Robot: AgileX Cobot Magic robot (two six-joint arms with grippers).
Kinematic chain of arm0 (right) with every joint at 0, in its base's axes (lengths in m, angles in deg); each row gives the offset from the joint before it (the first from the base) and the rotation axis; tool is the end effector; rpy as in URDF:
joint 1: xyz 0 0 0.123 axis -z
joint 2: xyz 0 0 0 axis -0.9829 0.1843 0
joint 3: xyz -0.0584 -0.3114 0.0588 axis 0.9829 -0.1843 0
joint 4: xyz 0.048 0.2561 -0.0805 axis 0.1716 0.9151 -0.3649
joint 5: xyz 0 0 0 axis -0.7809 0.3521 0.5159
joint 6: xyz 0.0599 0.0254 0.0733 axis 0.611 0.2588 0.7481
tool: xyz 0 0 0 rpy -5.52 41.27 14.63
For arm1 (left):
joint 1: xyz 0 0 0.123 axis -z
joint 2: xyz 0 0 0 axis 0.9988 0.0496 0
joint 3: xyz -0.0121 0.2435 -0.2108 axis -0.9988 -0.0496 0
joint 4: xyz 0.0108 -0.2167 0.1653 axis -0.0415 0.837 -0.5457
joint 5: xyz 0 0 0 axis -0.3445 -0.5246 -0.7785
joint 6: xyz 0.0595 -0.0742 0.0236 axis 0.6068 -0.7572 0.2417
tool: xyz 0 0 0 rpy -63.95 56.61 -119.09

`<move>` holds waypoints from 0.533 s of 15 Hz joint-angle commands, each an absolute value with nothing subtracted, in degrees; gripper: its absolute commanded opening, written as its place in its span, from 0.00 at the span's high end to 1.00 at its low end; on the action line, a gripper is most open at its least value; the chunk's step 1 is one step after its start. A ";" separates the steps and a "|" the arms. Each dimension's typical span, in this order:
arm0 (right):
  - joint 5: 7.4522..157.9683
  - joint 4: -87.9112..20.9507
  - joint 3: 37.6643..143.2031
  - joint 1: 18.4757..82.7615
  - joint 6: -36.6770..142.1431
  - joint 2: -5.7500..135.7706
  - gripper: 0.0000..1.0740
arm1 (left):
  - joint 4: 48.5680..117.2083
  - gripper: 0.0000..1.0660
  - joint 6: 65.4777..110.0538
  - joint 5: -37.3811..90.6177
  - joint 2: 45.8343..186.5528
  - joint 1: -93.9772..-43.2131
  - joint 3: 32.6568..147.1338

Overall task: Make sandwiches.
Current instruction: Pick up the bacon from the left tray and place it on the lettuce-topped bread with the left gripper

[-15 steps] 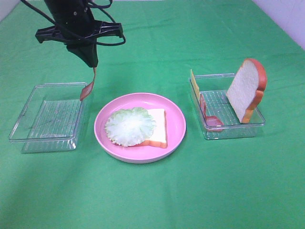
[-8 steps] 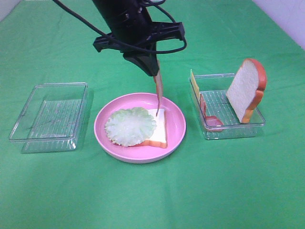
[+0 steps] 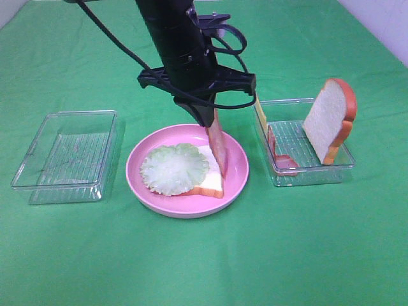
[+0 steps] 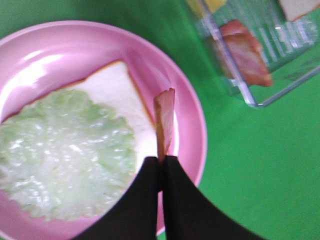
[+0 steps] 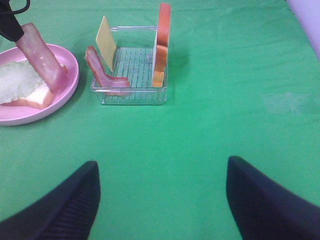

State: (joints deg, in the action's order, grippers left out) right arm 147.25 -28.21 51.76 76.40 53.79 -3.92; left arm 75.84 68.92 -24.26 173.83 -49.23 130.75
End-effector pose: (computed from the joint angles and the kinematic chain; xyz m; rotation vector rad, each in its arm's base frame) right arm -0.0200 0.0071 0.2857 -0.1206 2.0349 0.1079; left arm 0.4043 -0.3295 0.2388 0.5118 2.8485 -0.3683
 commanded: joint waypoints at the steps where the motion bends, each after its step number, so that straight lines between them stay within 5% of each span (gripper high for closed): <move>1: 146.80 -28.44 51.64 76.69 53.33 -4.78 0.37 | 71.66 1.00 66.22 -26.32 175.61 -49.17 130.29; 4: 146.80 -28.44 51.64 76.69 53.33 -4.78 0.37 | 71.31 1.00 66.11 -28.21 176.81 -49.17 130.12; 8: 146.80 -28.44 51.64 76.69 53.33 -4.78 0.37 | 63.01 1.00 59.92 -33.94 176.81 -49.17 130.12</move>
State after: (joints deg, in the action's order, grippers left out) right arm 147.25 -28.21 51.76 76.40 53.79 -3.92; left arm 63.87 60.84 -31.59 176.93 -49.29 130.40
